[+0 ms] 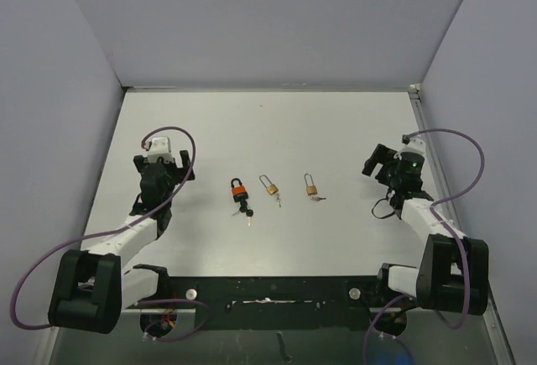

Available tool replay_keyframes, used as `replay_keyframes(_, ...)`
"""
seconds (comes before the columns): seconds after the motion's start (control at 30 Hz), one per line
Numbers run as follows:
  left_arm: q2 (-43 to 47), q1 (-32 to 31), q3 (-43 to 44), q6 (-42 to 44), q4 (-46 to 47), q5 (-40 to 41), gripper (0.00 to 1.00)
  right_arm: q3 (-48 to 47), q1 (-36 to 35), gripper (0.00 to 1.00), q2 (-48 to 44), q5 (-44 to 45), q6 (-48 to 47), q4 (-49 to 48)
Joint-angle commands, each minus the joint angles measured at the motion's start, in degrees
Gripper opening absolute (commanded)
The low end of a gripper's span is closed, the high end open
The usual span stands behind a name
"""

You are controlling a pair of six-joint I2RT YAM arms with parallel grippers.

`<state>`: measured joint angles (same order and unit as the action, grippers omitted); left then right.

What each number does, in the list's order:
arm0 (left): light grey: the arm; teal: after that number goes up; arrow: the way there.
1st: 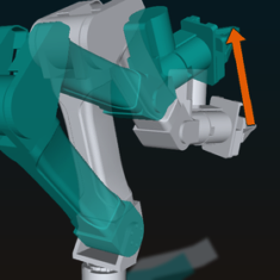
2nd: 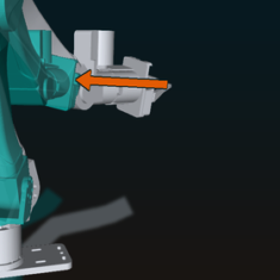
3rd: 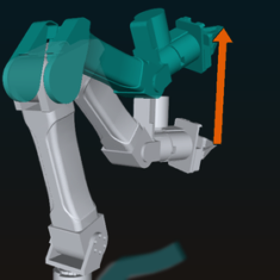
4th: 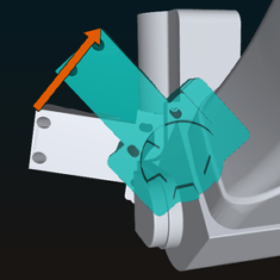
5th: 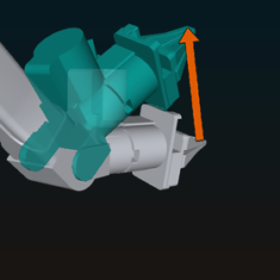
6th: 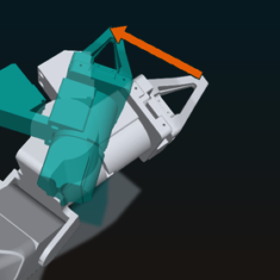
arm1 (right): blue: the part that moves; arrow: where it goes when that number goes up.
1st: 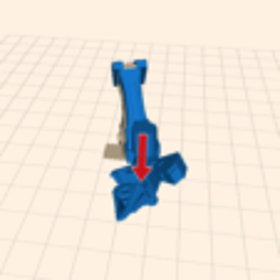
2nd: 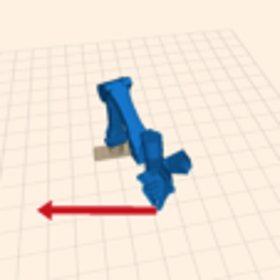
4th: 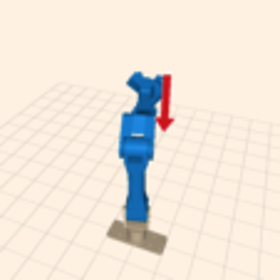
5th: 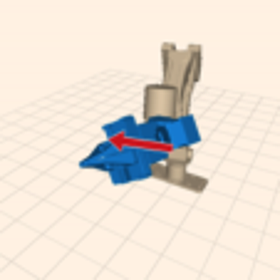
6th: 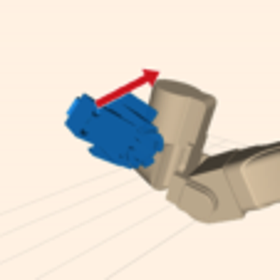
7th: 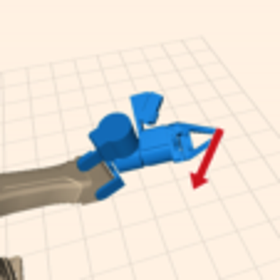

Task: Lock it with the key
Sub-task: Pick up the lock from the center of the board.

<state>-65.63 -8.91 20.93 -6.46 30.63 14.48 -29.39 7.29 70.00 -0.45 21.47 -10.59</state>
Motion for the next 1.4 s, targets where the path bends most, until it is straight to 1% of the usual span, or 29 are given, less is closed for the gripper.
replay_keyframes(0.0, -0.4, -0.1, 3.7, -2.3, 1.6, 0.5, 0.98, -1.4, -2.9, 0.86, 0.2, -4.4, -1.6, -5.0)
replay_keyframes(0.1, -1.1, -0.1, 4.6, -1.0, -0.1, -3.8, 0.98, -3.3, -7.0, 0.85, 0.4, -1.8, -2.2, -1.9)
replay_keyframes(0.23, -1.4, -0.1, 7.9, -1.6, -5.2, -13.4, 0.98, -6.9, -14.7, 0.87, 1.2, 0.7, -7.1, 4.5)
replay_keyframes(0.27, -1.4, -0.1, 8.9, -2.8, -6.8, -15.7, 0.98, -7.3, -17.3, 0.87, 1.4, 2.4, -8.4, 5.4)
replay_keyframes(0.37, -0.8, -0.2, 10.7, -9.3, -8.7, -17.9, 0.98, -7.9, -24.7, 0.89, 1.9, 8.1, -11.1, 7.2)
replay_keyframes(0.43, 0.5, -0.2, 10.0, -12.7, -7.3, -18.7, 0.98, -8.2, -27.7, 0.89, 2.9, 9.0, -11.3, 8.4)
replay_keyframes(0.47, 1.1, -0.3, 8.8, -14.2, -4.2, -18.8, 0.98, -8.5, -28.7, 0.89, 3.6, 9.3, -10.9, 9.1)
replay_keyframes(0.53, 2.9, -0.5, 6.3, -17.1, -0.5, -18.1, 0.98, -8.8, -30.3, 0.90, 4.9, 9.2, -10.3, 9.9)
replay_keyframes(0.6, 3.6, -0.6, 5.5, -18.6, -0.5, -17.5, 0.98, -8.6, -32.1, 0.89, 6.0, 9.2, -9.7, 9.9)
replay_keyframes(0.77, 3.2, -1.2, 10.4, -16.4, -11.6, -18.2, 0.98, -8.8, -35.0, 0.88, 8.7, 10.1, -8.9, 9.6)
replay_keyframes(0.87, 2.6, -1.4, 12.4, -12.6, -15.0, -25.9, 0.98, -9.3, -35.8, 0.88, 10.4, 10.2, -8.4, 9.3)
replay_keyframes(0.93, 2.0, -2.0, 12.8, -11.8, -15.2, -27.6, 0.98, -9.6, -36.6, 0.87, 11.5, 10.0, -8.1, 8.7)
replay_keyframes(1.13, 0.0, -4.1, 15.6, -9.9, -19.4, -25.6, 0.98, -11.3, -40.0, 0.87, 15.7, 13.8, -7.6, 9.0)
replay_keyframes(1.23, 0.1, -4.7, 15.5, -9.6, -20.2, -25.2, 0.98, -12.1, -40.7, 0.86, 17.7, 14.5, -7.2, 9.2)
replay_keyframes(1.3, 0.2, -4.7, 15.4, -10.3, -20.5, -24.2, 0.98, -12.6, -41.2, 0.85, 18.8, 14.9, -7.1, 9.4)
replay_keyframes(1.37, 0.6, -4.7, 15.2, -10.8, -20.7, -23.3, 0.98, -13.2, -41.5, 0.80, 19.6, 15.3, -7.1, 9.8)
